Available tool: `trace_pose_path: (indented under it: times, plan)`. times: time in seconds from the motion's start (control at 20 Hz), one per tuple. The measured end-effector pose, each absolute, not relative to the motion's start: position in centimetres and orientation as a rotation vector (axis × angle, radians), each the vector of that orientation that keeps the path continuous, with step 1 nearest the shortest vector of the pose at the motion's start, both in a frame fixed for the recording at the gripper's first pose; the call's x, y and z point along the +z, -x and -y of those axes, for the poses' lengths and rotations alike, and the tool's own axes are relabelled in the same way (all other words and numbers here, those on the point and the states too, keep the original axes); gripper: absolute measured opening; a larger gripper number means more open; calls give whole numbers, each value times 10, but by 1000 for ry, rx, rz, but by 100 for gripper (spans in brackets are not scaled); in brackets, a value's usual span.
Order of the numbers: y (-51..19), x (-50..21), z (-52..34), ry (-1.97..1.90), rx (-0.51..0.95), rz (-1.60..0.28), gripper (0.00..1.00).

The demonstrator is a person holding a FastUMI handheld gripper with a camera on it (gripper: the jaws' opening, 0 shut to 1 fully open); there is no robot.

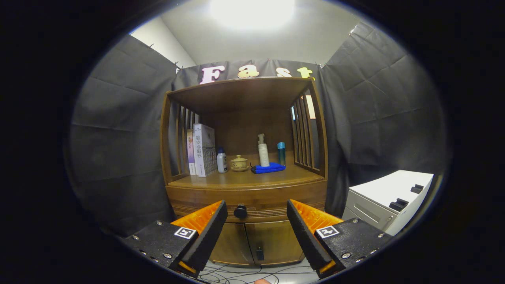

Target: Pull open the drawer, take out the items inside it, and place them on the countertop above the cabinet.

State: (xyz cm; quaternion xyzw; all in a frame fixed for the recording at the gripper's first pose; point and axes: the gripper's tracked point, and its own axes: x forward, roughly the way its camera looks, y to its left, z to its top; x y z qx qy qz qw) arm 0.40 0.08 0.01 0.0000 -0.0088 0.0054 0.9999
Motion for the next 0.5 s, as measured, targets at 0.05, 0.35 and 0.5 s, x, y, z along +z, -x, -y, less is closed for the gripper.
trace_pose_path:
  times: [0.05, 0.35, 0.5]
  plan:
    - [-4, 1, -1, 1, 13, 19, 95]
    - [-8, 2, -3, -11, 25, 35, 95]
    - [-9, 2, -4, -14, 28, 39, 95]
